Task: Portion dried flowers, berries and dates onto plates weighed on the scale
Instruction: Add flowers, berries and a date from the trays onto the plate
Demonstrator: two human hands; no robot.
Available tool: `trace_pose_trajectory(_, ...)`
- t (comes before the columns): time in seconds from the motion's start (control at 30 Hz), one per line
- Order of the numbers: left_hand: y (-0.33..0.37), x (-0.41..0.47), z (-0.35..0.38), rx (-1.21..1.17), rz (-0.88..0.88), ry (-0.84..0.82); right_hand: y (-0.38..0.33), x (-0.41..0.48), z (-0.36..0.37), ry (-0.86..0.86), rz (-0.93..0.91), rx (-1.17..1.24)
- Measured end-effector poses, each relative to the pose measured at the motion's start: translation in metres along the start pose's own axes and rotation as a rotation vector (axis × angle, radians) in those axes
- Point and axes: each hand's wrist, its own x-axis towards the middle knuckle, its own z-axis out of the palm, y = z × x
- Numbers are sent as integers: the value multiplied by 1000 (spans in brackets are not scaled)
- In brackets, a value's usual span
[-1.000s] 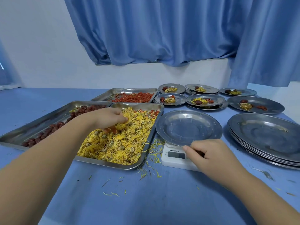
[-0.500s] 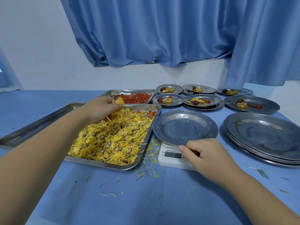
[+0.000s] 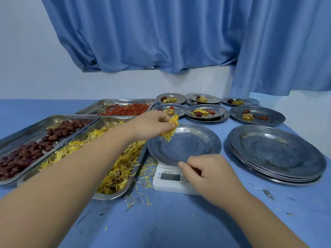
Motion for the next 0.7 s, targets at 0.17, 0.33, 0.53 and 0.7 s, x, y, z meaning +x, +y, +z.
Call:
trace_pose_trajectory(0.17,10,23,18,130,-24,-185,0,2,0,8,-20,-16)
trace_pose_trajectory(0.33,12,29,12,103,2,-186,-2,1,0,9,-66,-27)
trace_pose_trajectory(0.53,11,25,14,54,-3,-138,-1,0,2,-4,-69,-22)
trace_pose_trajectory(0.7,6,18,12,-25,0,-75,-2,0,1,3,-63,-11)
